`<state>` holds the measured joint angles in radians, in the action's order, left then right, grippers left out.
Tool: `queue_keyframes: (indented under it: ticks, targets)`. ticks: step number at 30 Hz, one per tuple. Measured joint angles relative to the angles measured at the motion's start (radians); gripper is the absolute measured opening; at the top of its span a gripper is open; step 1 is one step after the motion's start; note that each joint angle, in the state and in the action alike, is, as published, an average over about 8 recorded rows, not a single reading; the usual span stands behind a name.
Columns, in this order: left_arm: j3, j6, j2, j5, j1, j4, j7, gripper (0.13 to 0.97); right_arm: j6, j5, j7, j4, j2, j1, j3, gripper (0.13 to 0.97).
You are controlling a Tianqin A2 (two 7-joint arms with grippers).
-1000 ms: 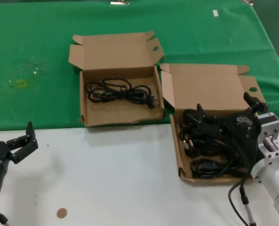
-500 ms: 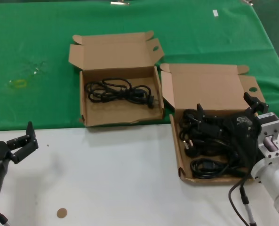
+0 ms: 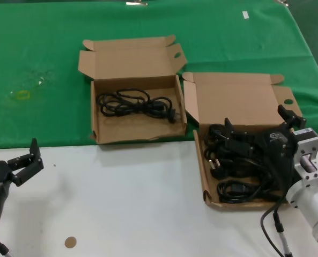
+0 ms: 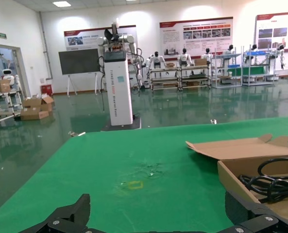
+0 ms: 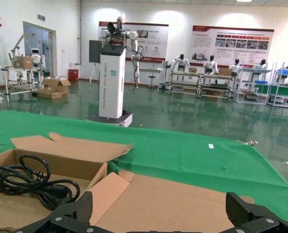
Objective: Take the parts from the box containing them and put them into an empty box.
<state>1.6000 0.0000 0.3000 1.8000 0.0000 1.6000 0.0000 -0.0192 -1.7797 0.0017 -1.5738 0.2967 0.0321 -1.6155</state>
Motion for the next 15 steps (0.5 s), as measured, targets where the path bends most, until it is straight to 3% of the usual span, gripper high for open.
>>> queue_keyframes:
  ticks: [15]
  targets:
    - [0.0, 0.0, 0.0, 0.0, 0.0, 0.0, 0.0, 0.966, 0.0, 0.0, 0.0, 0.0, 0.0, 0.0, 0.0, 0.966]
